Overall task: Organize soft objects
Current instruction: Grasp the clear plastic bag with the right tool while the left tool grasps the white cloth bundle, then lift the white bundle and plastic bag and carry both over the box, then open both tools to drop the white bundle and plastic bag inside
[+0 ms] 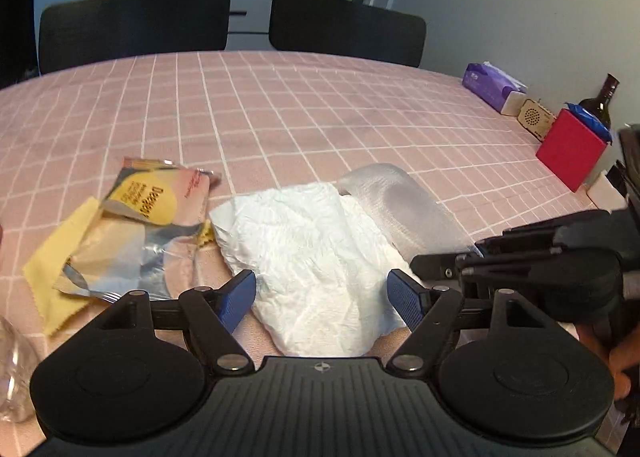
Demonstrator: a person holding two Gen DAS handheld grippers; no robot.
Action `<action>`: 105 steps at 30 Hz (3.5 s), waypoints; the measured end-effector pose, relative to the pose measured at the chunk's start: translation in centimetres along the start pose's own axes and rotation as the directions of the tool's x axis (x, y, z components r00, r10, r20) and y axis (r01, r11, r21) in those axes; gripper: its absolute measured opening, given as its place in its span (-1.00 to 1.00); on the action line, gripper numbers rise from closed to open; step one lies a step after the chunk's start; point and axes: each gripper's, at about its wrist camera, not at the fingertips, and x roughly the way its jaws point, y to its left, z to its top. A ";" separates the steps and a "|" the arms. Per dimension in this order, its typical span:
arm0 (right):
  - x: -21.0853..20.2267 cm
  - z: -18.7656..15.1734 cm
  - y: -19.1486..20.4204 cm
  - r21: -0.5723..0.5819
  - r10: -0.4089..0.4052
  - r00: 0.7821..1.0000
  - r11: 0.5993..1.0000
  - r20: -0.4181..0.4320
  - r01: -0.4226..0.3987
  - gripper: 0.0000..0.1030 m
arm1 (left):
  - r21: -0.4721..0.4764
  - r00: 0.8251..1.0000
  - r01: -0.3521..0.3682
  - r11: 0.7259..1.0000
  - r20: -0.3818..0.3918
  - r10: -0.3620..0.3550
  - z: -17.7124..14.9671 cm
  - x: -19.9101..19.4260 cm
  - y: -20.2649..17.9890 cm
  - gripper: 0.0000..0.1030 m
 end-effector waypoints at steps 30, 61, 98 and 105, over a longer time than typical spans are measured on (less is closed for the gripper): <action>-1.9 -2.7 3.2 -0.175 0.031 0.997 0.984 -0.071 -0.043 -0.98 | -0.051 0.999 -0.050 0.997 -0.018 0.049 -1.0 -2.0 0.2 -0.60; -21.1 -2.2 20.1 -0.397 0.331 0.923 0.888 0.199 -0.233 -0.99 | -0.048 0.897 -0.164 0.985 0.408 0.169 -8.0 -32.5 7.2 -0.59; 1.0 8.2 41.8 -0.636 -0.074 0.997 0.768 0.024 0.072 -0.36 | 0.083 0.866 -0.498 0.863 -0.011 0.501 -2.9 -22.2 23.7 -0.46; 0.8 8.2 41.9 -0.659 -0.065 0.997 0.749 0.032 0.070 -0.16 | 0.139 0.816 -0.565 0.813 -0.047 0.576 -2.4 -20.9 24.2 -0.21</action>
